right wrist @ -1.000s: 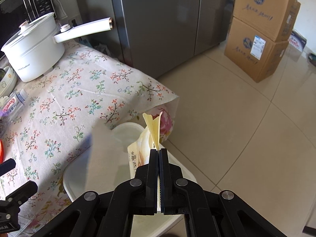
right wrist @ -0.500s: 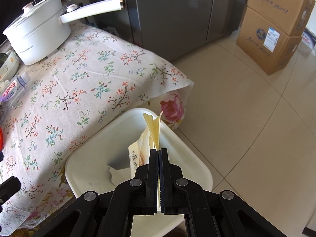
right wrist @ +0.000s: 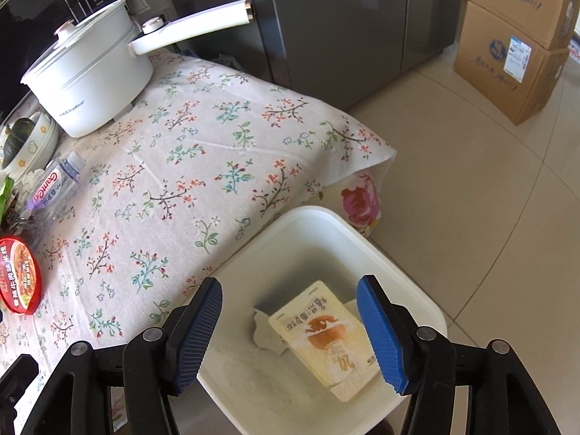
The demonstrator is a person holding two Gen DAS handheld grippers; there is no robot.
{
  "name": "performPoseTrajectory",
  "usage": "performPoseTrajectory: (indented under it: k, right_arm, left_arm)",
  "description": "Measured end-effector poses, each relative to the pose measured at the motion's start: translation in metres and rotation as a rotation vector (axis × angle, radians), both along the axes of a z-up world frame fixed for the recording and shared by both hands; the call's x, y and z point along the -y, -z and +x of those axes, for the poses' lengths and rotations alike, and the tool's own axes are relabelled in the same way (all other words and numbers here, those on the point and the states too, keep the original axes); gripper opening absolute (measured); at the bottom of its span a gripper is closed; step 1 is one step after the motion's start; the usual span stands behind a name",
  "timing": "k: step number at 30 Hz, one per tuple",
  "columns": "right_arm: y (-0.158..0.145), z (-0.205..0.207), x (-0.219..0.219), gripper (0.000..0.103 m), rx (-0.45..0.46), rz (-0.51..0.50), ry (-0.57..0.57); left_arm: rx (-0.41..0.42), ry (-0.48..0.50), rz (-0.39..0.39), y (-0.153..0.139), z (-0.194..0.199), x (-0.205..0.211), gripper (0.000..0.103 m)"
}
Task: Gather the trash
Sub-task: 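Return the right tool to the table and grasp the red bowl lid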
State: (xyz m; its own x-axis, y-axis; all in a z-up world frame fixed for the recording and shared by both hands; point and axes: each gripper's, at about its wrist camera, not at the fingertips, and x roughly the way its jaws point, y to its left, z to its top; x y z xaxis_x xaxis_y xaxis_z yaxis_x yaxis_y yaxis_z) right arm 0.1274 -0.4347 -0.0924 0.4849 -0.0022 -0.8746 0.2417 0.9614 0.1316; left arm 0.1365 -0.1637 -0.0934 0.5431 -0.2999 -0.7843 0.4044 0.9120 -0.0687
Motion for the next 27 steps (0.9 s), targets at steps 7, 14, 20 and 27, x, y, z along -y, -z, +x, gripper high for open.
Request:
performPoseTrajectory:
  k: [7,14,20,27]
  right_arm:
    - [-0.002,0.011,-0.029,0.073,0.002,-0.009,-0.047]
    - [-0.005,0.024,-0.067,0.077,0.011,-0.015,-0.111]
    - [-0.004,0.037,-0.102,0.078,0.011,-0.011,-0.159]
    - [-0.003,0.050,-0.145,0.078,0.013,-0.006,-0.211]
  left_arm:
    - [0.001,-0.084,0.014,-0.005,0.004,-0.043,0.103]
    - [-0.004,-0.199,0.026,-0.009,0.010,-0.102,0.103]
    - [-0.006,-0.289,0.036,-0.008,0.010,-0.156,0.103]
    - [-0.018,-0.397,0.046,-0.002,0.010,-0.219,0.103]
